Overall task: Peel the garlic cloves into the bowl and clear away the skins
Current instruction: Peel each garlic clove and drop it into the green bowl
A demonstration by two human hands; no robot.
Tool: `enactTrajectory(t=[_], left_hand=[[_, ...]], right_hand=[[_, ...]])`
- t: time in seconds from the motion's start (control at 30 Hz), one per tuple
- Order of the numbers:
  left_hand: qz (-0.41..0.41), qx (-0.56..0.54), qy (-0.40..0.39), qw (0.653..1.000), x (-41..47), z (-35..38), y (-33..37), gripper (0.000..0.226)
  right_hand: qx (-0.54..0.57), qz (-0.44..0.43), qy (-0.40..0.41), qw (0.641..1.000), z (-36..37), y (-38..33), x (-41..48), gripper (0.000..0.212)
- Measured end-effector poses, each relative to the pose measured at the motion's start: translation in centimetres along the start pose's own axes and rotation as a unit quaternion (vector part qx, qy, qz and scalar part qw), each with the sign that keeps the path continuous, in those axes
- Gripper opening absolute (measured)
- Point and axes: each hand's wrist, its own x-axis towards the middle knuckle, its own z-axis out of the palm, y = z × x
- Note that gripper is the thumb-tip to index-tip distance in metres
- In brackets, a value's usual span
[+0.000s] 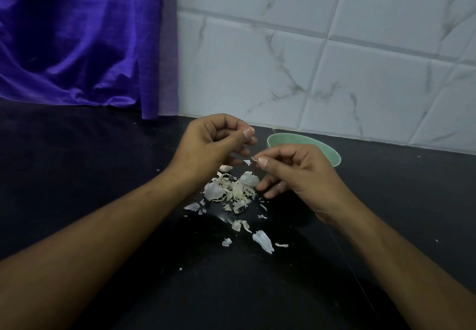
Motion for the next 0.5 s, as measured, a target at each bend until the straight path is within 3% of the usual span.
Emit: enactTrajectory(t=[0.07, 0.23, 0.43, 0.5], left_hand=[[-0.019, -0.005, 0.000, 1.000, 0.04, -0.04, -0.09, 0.006], [-0.047, -0.009, 0.001, 0.999, 0.00, -0.07, -0.23, 0.013], [-0.066, -0.012, -0.008, 0.998, -0.17, 0.02, -0.26, 0.016], [-0.070, -0.009, -0.010, 0.997, -0.17, 0.08, -0.23, 0.014]], right_hand=[[-0.018, -0.026, 0.020, 0.999, -0.04, 0.01, -0.05, 0.009], [-0.142, -0.092, 0.059, 0.984, -0.44, 0.19, -0.06, 0.027], [-0.160, -0.089, 0.028, 0.983, -0.34, 0.45, -0.16, 0.005], [-0.204, -0.119, 0.062, 0.970, -0.55, 0.43, -0.24, 0.022]])
